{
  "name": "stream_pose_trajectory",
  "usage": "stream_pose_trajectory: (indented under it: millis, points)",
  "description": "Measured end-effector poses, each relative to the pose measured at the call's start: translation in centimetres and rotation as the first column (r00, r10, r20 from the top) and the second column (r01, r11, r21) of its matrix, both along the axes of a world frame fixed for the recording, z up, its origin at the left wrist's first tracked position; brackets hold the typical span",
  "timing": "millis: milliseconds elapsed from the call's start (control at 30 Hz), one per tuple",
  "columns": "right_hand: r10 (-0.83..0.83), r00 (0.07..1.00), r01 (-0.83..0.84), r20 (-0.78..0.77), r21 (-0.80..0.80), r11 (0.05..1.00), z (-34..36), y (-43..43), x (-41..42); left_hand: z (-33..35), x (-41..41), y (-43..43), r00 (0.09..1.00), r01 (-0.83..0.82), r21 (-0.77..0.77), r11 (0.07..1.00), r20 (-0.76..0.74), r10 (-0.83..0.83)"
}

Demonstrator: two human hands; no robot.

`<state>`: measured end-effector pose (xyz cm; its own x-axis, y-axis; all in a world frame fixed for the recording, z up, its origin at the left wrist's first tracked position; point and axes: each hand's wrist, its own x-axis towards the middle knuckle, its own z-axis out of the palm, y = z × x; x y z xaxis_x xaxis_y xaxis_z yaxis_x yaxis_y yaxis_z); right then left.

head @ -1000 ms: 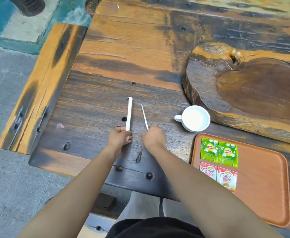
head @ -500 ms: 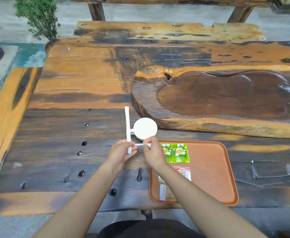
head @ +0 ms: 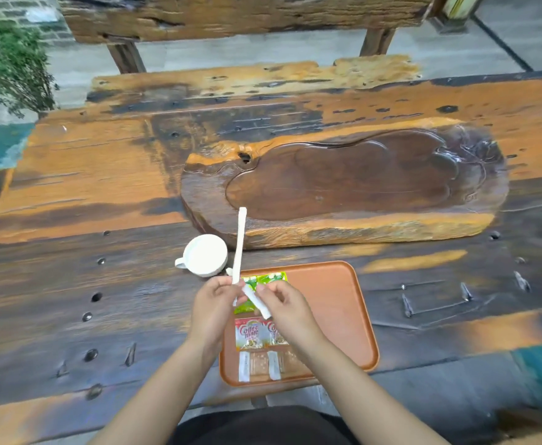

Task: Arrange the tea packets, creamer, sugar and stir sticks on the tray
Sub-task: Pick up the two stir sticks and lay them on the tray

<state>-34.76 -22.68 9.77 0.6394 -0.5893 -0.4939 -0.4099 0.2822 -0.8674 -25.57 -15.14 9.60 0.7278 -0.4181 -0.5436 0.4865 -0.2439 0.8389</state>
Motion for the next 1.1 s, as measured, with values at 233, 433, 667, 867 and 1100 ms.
stream_pose_trajectory:
  millis: [233,433,667,867,1100]
  points:
    - [-0.136,0.985,0.039,0.105,0.633,0.773,0.2,-0.9,-3.3,0.7,-4.1,-1.3,0.997,0.063,-0.031,0.998,0.055,-0.061]
    - [-0.146,0.969,-0.012,0.201,0.623,0.782,0.3,-1.5,-4.8,1.1,-5.0,-1.7,0.999,0.029,-0.116,0.993,-0.039,-0.034]
    - [-0.044,0.992,0.028,0.118,0.13,0.991,-1.0,-2.2,-6.2,0.8,-5.7,-2.4,0.994,0.07,-0.042,0.997,-0.08,-0.073]
    - [-0.01,0.997,0.019,0.083,-0.114,0.993,-2.1,-2.9,-6.9,0.7,-6.2,-3.3,0.988,0.089,-0.062,0.994,-0.119,-0.096]
    - [-0.092,0.996,0.092,0.015,-0.017,0.996,-4.0,-5.2,-9.2,-0.8,-5.6,-2.9,0.982,0.058,0.043,0.997,-0.18,-0.05]
